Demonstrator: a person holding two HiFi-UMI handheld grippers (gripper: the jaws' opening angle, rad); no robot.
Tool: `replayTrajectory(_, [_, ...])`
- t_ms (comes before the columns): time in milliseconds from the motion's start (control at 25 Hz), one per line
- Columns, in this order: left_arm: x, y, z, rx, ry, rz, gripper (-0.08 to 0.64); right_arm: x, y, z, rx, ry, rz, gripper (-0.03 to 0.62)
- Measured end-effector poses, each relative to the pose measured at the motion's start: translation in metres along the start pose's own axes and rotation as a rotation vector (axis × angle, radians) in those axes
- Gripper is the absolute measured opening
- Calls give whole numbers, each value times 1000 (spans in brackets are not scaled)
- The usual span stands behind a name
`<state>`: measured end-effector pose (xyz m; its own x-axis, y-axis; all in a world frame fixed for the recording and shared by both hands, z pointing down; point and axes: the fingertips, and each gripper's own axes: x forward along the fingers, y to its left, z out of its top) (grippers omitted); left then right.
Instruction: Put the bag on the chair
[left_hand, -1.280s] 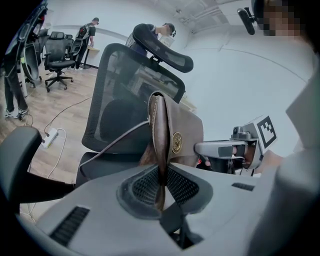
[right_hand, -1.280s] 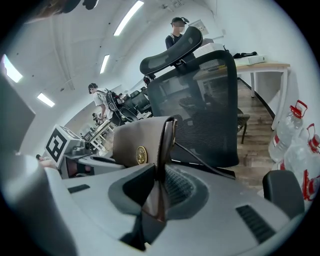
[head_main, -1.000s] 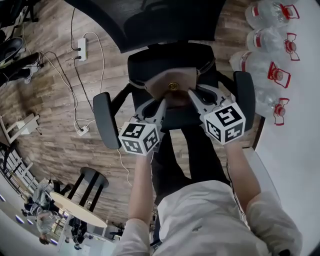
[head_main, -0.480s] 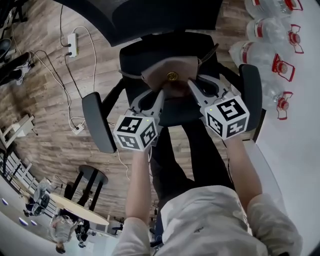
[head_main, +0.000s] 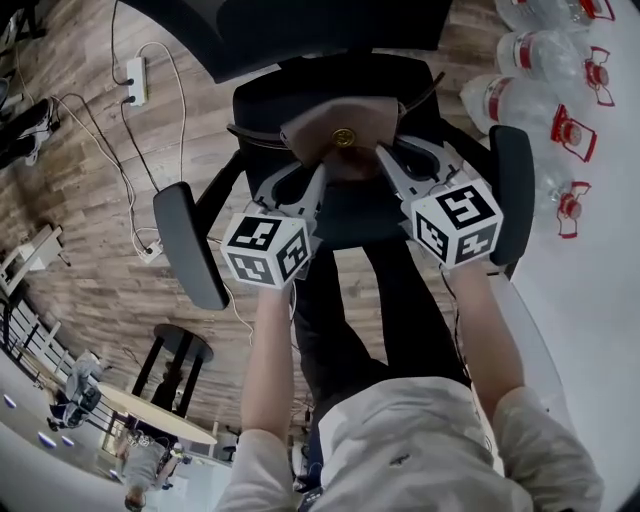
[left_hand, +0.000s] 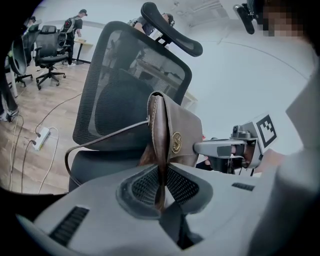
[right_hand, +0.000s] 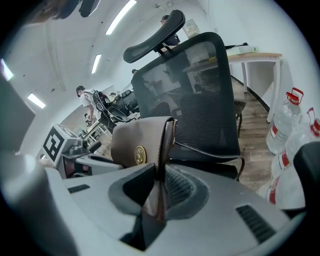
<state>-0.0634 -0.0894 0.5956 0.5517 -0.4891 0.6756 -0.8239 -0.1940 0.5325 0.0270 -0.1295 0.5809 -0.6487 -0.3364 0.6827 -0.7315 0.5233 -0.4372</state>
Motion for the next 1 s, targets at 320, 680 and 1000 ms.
replayTrajectory(320, [14, 13, 1, 37, -12, -3, 32, 13, -7, 0, -9, -2, -20, 66])
replayTrajectory(680, [33, 31, -1, 12, -14, -23, 32, 30, -17, -3, -39, 20, -34, 67])
replayTrajectory(1000, [48, 45, 2, 22, -12, -17, 32, 48, -28, -3, -38, 26, -49, 67])
